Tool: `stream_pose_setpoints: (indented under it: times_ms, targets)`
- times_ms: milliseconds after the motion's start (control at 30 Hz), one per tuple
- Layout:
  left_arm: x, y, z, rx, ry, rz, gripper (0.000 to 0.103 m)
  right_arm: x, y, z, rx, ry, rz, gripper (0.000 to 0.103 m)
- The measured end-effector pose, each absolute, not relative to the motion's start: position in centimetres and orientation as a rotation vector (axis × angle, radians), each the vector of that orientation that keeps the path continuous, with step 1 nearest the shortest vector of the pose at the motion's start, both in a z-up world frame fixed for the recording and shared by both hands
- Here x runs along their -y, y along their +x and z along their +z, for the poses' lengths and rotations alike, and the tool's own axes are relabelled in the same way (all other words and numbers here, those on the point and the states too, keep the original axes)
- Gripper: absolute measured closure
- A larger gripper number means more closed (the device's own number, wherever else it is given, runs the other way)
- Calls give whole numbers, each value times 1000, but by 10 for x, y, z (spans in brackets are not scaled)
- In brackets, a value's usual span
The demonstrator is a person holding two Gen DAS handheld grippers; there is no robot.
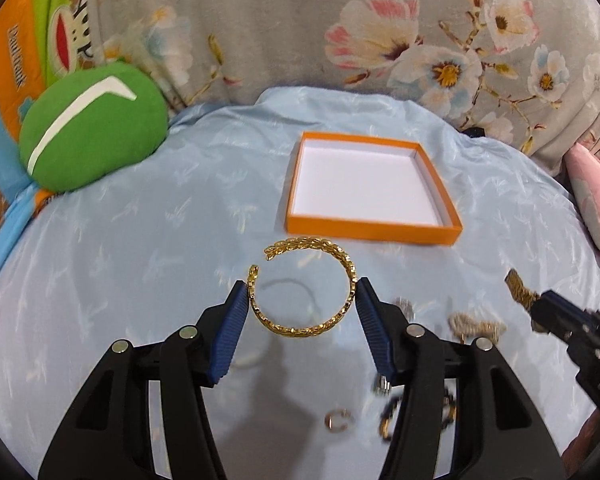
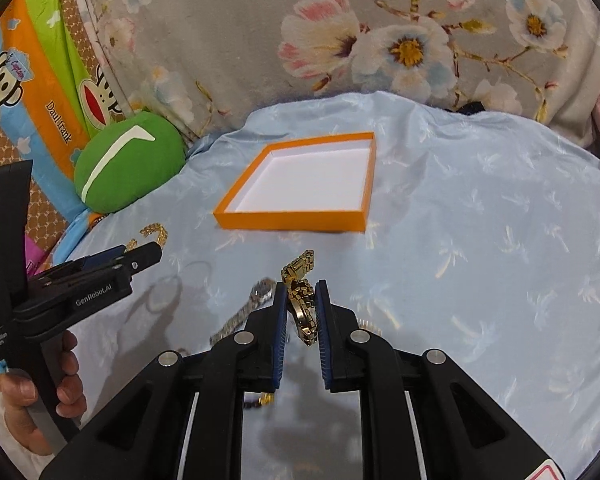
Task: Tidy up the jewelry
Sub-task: 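Carry bracelet and watch into the orange box and open both tools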
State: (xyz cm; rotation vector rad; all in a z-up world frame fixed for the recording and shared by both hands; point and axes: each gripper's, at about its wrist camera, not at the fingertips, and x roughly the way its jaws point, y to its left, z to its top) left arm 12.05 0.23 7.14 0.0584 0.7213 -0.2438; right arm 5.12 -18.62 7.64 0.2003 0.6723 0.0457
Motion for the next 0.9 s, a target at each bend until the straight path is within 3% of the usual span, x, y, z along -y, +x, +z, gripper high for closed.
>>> stream_pose_setpoints:
  times_ms: [400, 900]
  targets:
    - [61, 245, 84, -683, 84, -302, 50, 211, 209, 93, -653, 181, 26, 90]
    - [108, 346, 26, -785, 106, -298, 49, 246, 315, 36, -786, 226, 4, 90]
